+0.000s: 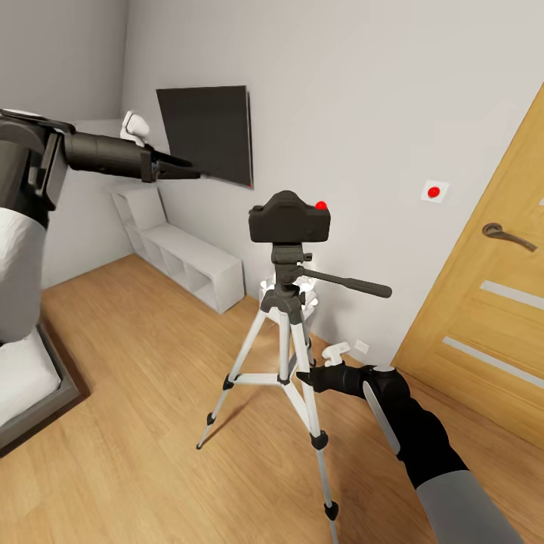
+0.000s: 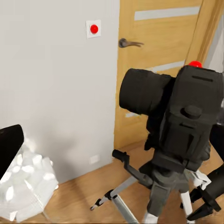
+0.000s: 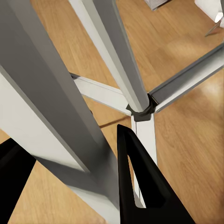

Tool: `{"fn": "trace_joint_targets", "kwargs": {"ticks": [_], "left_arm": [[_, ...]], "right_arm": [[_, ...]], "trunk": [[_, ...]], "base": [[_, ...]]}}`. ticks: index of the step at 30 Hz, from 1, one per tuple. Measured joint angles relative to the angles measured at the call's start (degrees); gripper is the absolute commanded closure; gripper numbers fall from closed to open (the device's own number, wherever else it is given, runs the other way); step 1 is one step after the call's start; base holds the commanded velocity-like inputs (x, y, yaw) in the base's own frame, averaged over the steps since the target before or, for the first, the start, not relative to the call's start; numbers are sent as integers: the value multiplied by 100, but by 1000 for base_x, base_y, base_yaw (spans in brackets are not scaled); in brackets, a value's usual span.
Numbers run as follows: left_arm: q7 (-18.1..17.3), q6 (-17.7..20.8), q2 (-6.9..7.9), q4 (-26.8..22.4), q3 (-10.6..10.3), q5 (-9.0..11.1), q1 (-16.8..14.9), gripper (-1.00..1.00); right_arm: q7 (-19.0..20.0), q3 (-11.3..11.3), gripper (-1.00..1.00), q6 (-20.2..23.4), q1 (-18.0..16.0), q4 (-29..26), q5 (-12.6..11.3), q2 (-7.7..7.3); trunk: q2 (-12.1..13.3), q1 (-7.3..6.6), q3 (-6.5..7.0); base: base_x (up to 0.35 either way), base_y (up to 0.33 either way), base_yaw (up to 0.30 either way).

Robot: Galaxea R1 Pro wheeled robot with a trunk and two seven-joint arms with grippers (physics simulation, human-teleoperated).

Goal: Attach the digital camera to the camera tripod in the bedroom.

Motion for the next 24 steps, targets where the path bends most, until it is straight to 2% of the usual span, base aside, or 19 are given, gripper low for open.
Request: {"fn": "trace_joint_targets", "kwargs": {"ticks": [3, 4, 6, 7, 9, 10, 13, 14, 16, 17, 20, 24], "left_arm": [[2, 36, 184, 81, 1, 3, 18, -100], [18, 75, 304, 209, 1, 1, 29, -100], [56, 111, 423, 412, 2, 0, 35, -100], [98, 134, 524, 694, 2, 0, 40, -100], [131, 143, 604, 1088, 3, 4, 43, -100], [153, 124, 660, 1534, -4, 6, 49, -100], [192, 54, 709, 2339, 1, -27, 49, -100], [209, -66, 728, 2797, 10, -78, 50, -100], [243, -289, 742, 3200, 21, -83, 50, -100], [288, -583, 751, 3462, 4, -80, 56, -100], [370, -1154, 760, 3764, 17, -60, 65, -100], [382, -1495, 745, 3907, 30, -33, 74, -100]], "right_arm": [[0, 0, 100, 0, 0, 0, -1, 0], [-1, 0, 100, 0, -1, 0, -2, -1], [0, 0, 100, 0, 0, 0, -2, 0], [-1, 1, 100, -1, -1, -1, -5, -1], [-1, 1, 100, -1, 0, 0, -4, 0], [-1, 1, 100, 0, -1, -1, -7, -1], [-1, 0, 100, 0, -1, 0, -5, -1], [-1, 1, 100, -1, -1, -1, -7, -1], [-1, 1, 100, 0, -1, 0, -4, -1], [0, 1, 100, -1, -1, 0, -5, -1], [-1, 1, 100, 0, -1, 0, -2, 1], [0, 1, 100, 0, 0, 0, -2, 0]], "trunk": [[0, 0, 0], [1, 0, 0], [1, 0, 0], [1, 1, 0], [1, 0, 0], [1, 0, -1], [1, 0, 0], [1, 0, -1], [0, 0, 0], [1, 0, 0], [0, 0, 0], [0, 0, 0]], "base": [[0, 0, 0], [0, 0, 0], [0, 0, 0], [0, 0, 0], [0, 0, 0], [0, 0, 0], [0, 0, 0], [0, 0, 0], [0, 0, 0], [0, 0, 0], [0, 0, 0], [0, 0, 0]]}}
